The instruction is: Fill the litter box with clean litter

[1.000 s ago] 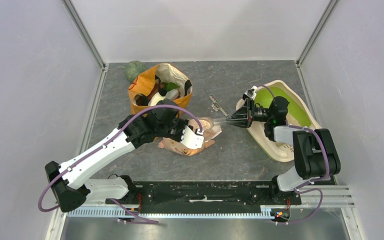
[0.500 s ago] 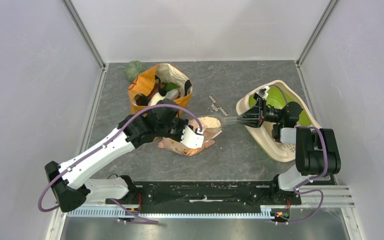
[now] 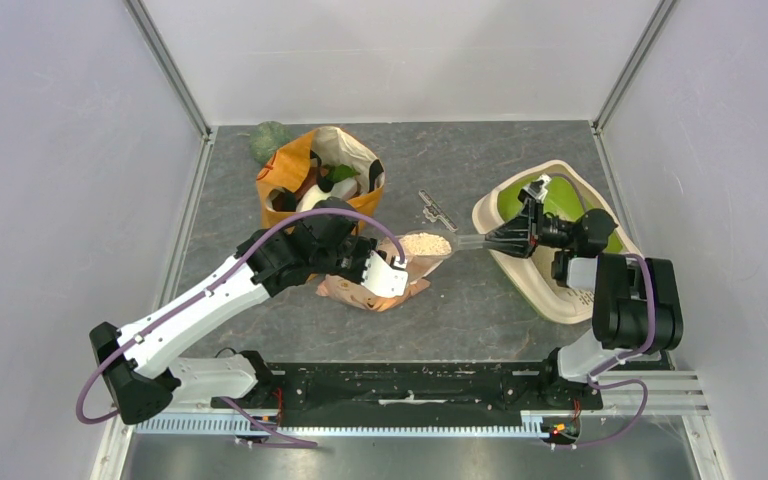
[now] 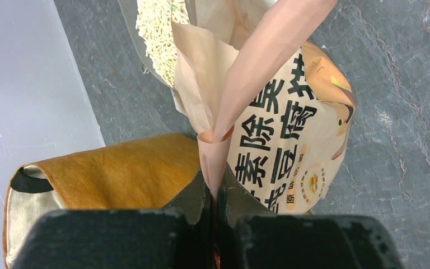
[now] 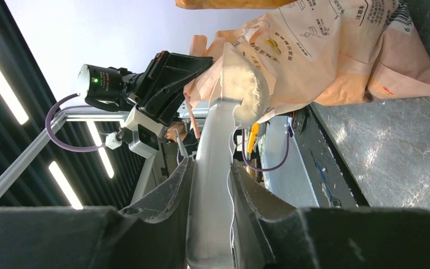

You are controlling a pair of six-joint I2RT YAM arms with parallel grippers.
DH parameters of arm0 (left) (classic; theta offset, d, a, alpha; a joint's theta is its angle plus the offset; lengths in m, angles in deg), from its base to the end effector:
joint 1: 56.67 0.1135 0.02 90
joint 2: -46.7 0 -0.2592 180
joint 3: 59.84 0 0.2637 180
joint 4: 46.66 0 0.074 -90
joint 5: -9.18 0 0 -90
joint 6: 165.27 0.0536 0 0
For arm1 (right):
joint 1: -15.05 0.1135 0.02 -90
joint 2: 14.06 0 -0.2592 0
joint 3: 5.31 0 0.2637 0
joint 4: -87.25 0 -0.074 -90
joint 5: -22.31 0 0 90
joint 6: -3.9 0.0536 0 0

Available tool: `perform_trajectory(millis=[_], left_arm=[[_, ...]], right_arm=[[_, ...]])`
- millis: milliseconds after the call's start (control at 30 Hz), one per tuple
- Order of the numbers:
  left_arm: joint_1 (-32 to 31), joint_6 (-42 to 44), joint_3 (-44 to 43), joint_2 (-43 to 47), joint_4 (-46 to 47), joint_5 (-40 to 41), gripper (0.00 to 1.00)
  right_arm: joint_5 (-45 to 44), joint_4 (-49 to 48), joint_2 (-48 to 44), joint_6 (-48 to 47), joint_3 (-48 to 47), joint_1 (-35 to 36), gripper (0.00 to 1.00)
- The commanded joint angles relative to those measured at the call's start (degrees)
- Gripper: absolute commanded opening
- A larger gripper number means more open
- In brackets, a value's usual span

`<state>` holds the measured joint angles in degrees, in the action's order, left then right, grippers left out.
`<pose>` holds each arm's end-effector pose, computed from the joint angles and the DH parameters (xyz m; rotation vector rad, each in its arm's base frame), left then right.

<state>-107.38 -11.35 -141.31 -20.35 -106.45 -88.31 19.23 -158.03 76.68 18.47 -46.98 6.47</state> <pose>0.1615 -0.2085 0.3274 2.0150 1.2178 -0.0419 0.2749 0.0127 0.1949 0.1813 2.0892 2.1147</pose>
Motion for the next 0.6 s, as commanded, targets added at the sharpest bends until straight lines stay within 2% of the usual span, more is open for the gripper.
perform_trajectory(millis=[0,567], left_arm=[[-0.5,-0.6,-2.8,0.2,1.6,-2.0,0.02],[-0.6,-0.1,-3.6,-0.5,1.5,-2.3,0.02]], right_arm=[[1.5,-4.3,-2.3,0.7,-0.1,-1.8,0.00],[4.8,-6.1,-3.9,4.2,-0.8,-7.4,0.00]])
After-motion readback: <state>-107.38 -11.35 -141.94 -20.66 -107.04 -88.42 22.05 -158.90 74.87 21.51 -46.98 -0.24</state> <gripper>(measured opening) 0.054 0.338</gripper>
